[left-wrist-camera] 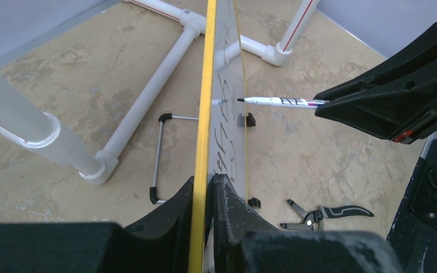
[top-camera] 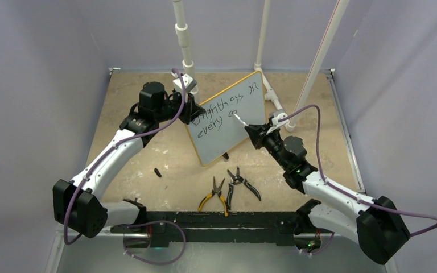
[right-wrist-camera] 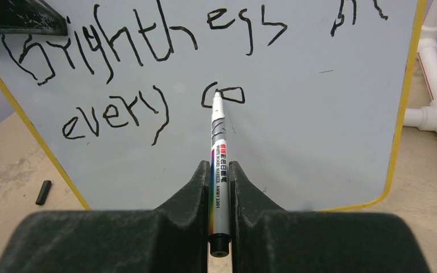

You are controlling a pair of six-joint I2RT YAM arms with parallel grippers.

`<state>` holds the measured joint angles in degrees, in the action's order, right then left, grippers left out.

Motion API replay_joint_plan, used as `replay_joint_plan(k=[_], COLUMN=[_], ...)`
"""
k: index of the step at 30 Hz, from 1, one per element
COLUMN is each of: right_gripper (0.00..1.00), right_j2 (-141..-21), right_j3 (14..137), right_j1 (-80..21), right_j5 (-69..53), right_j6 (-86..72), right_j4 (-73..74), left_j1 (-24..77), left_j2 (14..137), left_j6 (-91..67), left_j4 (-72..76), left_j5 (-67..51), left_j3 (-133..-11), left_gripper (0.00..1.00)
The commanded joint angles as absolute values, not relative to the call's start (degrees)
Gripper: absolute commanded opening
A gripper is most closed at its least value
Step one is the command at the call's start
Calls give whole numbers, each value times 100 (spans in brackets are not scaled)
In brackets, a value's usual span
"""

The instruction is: Write a sentence on the whiteboard

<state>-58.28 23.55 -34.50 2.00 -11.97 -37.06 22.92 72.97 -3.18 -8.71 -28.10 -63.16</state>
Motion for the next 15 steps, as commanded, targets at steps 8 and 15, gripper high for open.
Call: replay_joint_plan(k=[8,15], right_gripper=[0,0], right_j2=[-5445,-5200], right_j3=[2346,2211], right_j1=[-3319,-2734], right_j5=[-181,-564], right_j6=[-1449,-1508], right_j4=[-3759,-3808], left_j1=[2241,2476], left_j2=[7112,7608], left_j6=[-26,101], left_j4=[-817,-1083], left_j5=[-2304,-2030], left_j3=[-6675,-7477], left_gripper=[61,67])
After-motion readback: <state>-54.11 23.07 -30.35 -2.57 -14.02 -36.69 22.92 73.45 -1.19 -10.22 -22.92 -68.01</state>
